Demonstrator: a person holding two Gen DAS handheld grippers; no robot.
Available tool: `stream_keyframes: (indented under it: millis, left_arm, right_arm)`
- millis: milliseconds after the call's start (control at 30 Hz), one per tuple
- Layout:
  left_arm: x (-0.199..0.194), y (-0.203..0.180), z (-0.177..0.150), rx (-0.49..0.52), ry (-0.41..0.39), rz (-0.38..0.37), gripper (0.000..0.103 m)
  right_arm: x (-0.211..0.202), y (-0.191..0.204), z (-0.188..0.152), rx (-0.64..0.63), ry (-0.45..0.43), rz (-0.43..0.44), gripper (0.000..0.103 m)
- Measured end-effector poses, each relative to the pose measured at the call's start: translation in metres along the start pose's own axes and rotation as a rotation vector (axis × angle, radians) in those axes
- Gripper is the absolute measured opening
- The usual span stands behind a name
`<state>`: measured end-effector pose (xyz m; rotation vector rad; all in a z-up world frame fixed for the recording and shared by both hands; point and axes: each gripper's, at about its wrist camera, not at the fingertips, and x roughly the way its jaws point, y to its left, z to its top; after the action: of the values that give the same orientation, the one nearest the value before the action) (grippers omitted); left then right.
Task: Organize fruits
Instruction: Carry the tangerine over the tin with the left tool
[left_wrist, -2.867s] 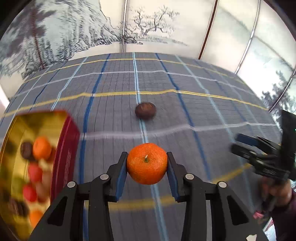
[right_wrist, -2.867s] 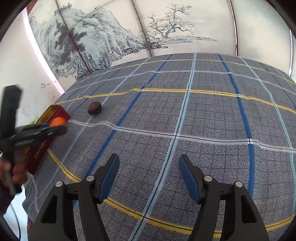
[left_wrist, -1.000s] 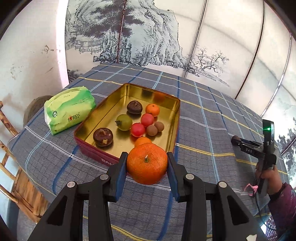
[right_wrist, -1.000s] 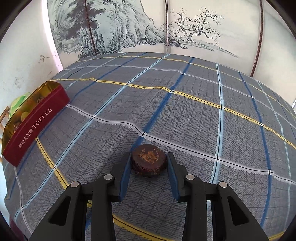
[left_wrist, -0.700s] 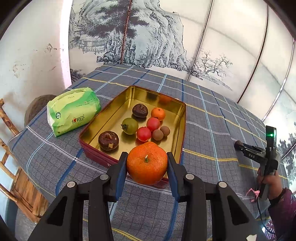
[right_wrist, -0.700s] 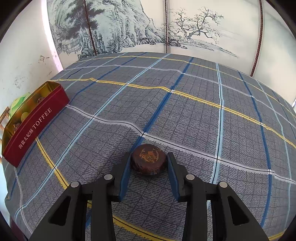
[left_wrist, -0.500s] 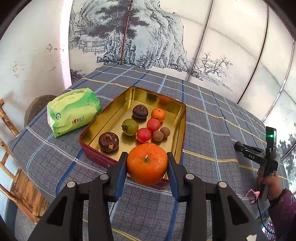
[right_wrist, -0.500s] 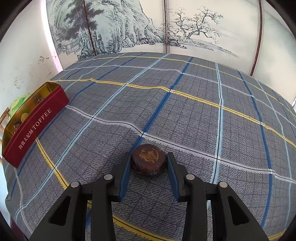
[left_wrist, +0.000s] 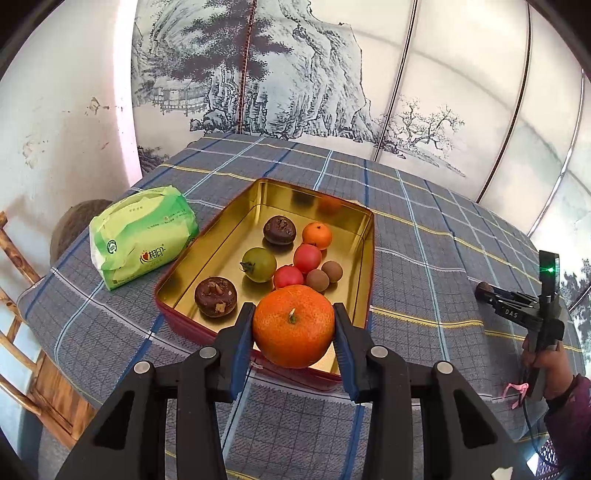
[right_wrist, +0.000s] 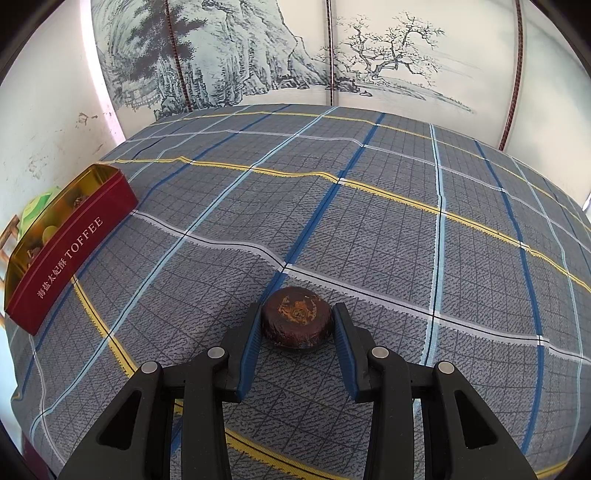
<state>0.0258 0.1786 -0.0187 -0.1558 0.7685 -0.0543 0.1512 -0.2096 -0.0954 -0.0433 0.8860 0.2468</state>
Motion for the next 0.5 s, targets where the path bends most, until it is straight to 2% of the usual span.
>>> stream_keyframes:
  millis: [500]
  left_arm:
    - [0.025,0.000,0.002,0.017,0.023,0.026,0.036]
  right_arm:
    - [0.001,0.000,0.000,0.000,0.000,0.000,0.039]
